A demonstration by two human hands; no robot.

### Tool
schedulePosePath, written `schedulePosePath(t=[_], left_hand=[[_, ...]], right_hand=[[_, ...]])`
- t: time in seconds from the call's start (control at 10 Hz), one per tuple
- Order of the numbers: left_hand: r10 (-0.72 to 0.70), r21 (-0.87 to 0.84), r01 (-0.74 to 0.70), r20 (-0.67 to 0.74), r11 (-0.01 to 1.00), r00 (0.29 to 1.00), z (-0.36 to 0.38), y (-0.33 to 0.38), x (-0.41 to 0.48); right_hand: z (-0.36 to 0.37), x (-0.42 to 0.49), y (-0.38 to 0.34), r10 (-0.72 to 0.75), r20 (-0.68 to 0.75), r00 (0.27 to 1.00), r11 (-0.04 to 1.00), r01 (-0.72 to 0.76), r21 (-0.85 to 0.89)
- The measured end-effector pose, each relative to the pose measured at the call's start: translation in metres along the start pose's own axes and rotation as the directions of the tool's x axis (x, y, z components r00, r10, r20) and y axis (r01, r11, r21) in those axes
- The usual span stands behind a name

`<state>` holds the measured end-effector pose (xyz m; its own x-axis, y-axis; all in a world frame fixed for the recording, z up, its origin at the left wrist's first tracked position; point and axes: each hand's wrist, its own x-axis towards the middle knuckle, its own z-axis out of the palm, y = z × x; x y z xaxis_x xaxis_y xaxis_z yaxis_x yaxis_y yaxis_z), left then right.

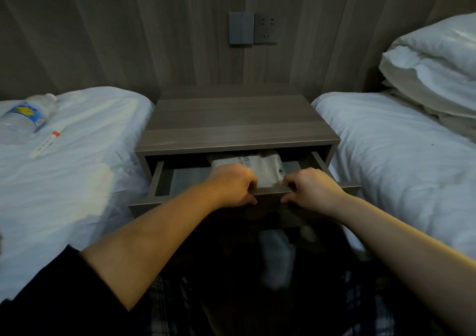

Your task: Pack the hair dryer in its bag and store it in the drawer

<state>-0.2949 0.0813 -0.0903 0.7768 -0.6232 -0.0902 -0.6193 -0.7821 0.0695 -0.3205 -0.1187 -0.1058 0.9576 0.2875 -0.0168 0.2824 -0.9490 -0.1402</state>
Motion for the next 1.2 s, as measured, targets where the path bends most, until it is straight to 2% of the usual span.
schedulePosePath(t=[0.1, 0.2, 0.3, 0.4, 0.5, 0.6, 0.8, 0.9, 1.1, 1.2], left_hand=[[-0.010, 0.116, 0.036, -0.219, 0.993, 0.976, 0.008, -0.012, 0.007], [-0.087, 0.147, 0.137, -0.303, 0.980, 0.949, 0.013, -0.027, 0.022], [-0.233, 0.145, 0.279, -0.271, 0.949, 0.934, 0.015, -0.039, 0.041], [-0.304, 0.150, 0.345, -0.241, 0.927, 0.922, 0.014, -0.051, 0.058], [-0.327, 0.113, 0.356, -0.216, 0.928, 0.920, 0.013, -0.063, 0.068], [-0.315, 0.068, 0.340, -0.243, 0.938, 0.918, 0.018, -0.072, 0.071], [-0.209, 0.147, 0.303, -0.450, 0.942, 0.868, 0.034, -0.076, 0.072], [-0.197, 0.159, 0.306, -0.483, 0.938, 0.853, 0.039, -0.080, 0.075], [-0.213, 0.149, 0.326, -0.501, 0.933, 0.839, 0.042, -0.079, 0.077], [-0.235, 0.120, 0.332, -0.491, 0.935, 0.839, 0.044, -0.079, 0.075]], right_hand=[[0.008, 0.014, 0.004, -0.028, -0.163, 0.986, 0.999, 0.023, -0.032], [0.009, 0.033, 0.004, -0.059, -0.256, 0.965, 0.993, 0.031, -0.114], [0.003, 0.058, 0.008, -0.025, -0.249, 0.968, 0.985, -0.018, -0.170], [0.000, 0.081, 0.015, 0.022, -0.175, 0.984, 0.979, -0.056, -0.197], [0.006, 0.097, 0.021, 0.030, -0.161, 0.987, 0.971, -0.067, -0.231], [0.012, 0.104, 0.025, 0.017, -0.208, 0.978, 0.967, -0.069, -0.247], [0.026, 0.109, 0.030, -0.008, -0.340, 0.940, 0.962, -0.086, -0.261], [0.029, 0.112, 0.032, -0.017, -0.382, 0.924, 0.961, -0.090, -0.261], [0.027, 0.111, 0.026, 0.022, -0.304, 0.953, 0.962, -0.103, -0.253], [0.008, 0.103, 0.019, 0.101, -0.163, 0.982, 0.994, -0.105, -0.020]])
